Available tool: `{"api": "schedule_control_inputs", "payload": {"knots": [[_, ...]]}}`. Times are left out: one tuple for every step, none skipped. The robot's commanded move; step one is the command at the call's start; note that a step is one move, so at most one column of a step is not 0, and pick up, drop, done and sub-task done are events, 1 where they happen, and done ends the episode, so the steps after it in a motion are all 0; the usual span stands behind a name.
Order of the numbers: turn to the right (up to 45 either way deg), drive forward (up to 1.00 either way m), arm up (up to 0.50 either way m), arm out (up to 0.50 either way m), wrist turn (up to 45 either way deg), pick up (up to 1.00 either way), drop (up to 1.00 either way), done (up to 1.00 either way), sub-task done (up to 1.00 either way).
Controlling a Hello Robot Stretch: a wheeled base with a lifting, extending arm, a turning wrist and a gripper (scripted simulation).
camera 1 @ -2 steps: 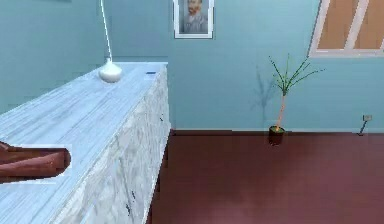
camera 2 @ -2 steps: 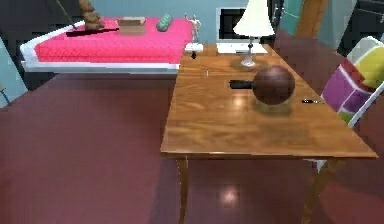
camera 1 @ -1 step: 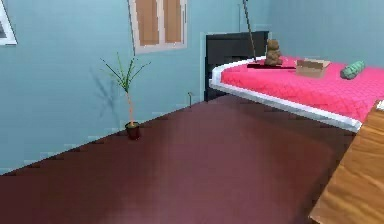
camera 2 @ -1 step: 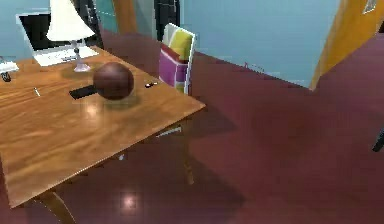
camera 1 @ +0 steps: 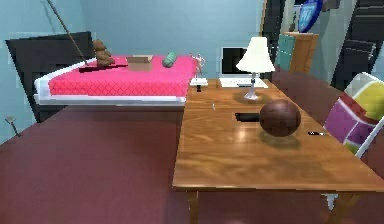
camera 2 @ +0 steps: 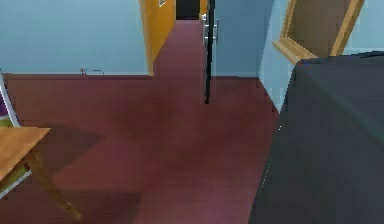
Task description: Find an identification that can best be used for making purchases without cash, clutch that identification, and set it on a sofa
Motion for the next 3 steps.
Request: {"api": "schedule_control_inputs", "payload": {"knots": [[0.0,0.15,0.00,0.00,0.0,0.00,0.00,0.00,0.00],[-45.0,0.00,0.00,0.00,0.0,0.00,0.00,0.00,0.00],[-42.0,0.00,0.00,0.00,0.0,0.00,0.00,0.00,0.00]]}}
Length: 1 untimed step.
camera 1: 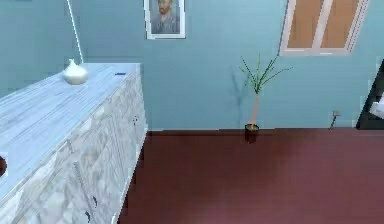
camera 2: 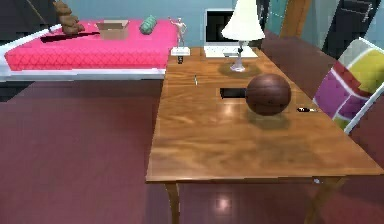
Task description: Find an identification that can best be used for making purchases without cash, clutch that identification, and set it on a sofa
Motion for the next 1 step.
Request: {"api": "schedule_control_inputs", "payload": {"knots": [[0.0,1.00,0.00,0.00,0.0,0.00,0.00,0.00,0.00]]}}
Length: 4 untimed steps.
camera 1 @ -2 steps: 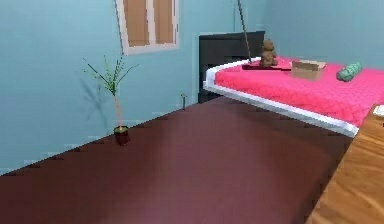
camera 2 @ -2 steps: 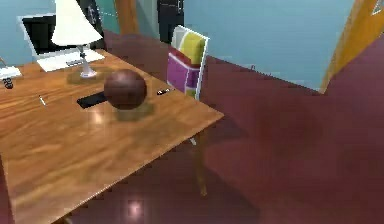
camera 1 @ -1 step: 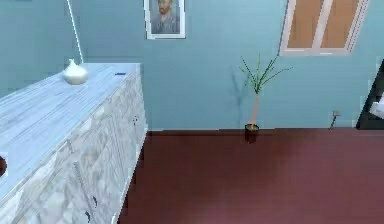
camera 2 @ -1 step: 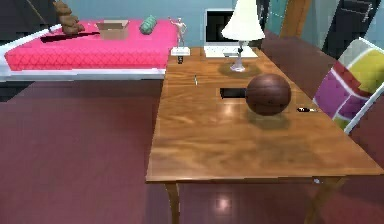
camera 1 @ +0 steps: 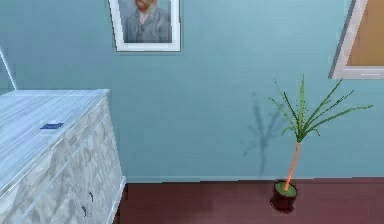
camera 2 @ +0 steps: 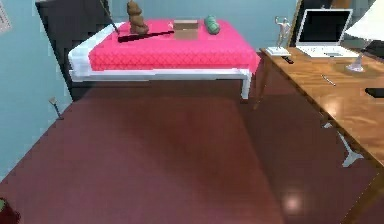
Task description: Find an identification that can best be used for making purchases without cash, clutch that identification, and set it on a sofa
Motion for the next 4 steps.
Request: {"api": "schedule_control_inputs", "payload": {"knots": [[-9.0,0.00,0.00,0.00,0.0,0.00,0.00,0.00,0.00],[0.0,0.20,0.00,0.00,0.0,0.00,0.00,0.00,0.00],[-45.0,0.00,0.00,0.00,0.0,0.00,0.00,0.00,0.00],[-45.0,0.00,0.00,0.00,0.0,0.00,0.00,0.00,0.00]]}}
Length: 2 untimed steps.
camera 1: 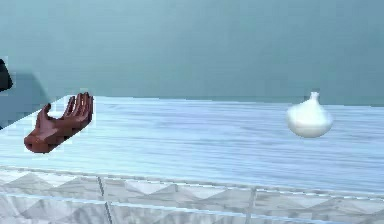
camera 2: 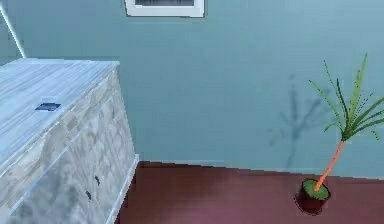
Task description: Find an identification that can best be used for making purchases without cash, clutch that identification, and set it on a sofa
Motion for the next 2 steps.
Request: {"api": "schedule_control_inputs", "payload": {"knots": [[-30.0,0.00,0.00,0.00,0.0,0.00,0.00,0.00,0.00],[-3.0,0.00,0.00,0.00,0.0,0.00,0.00,0.00,0.00]]}}
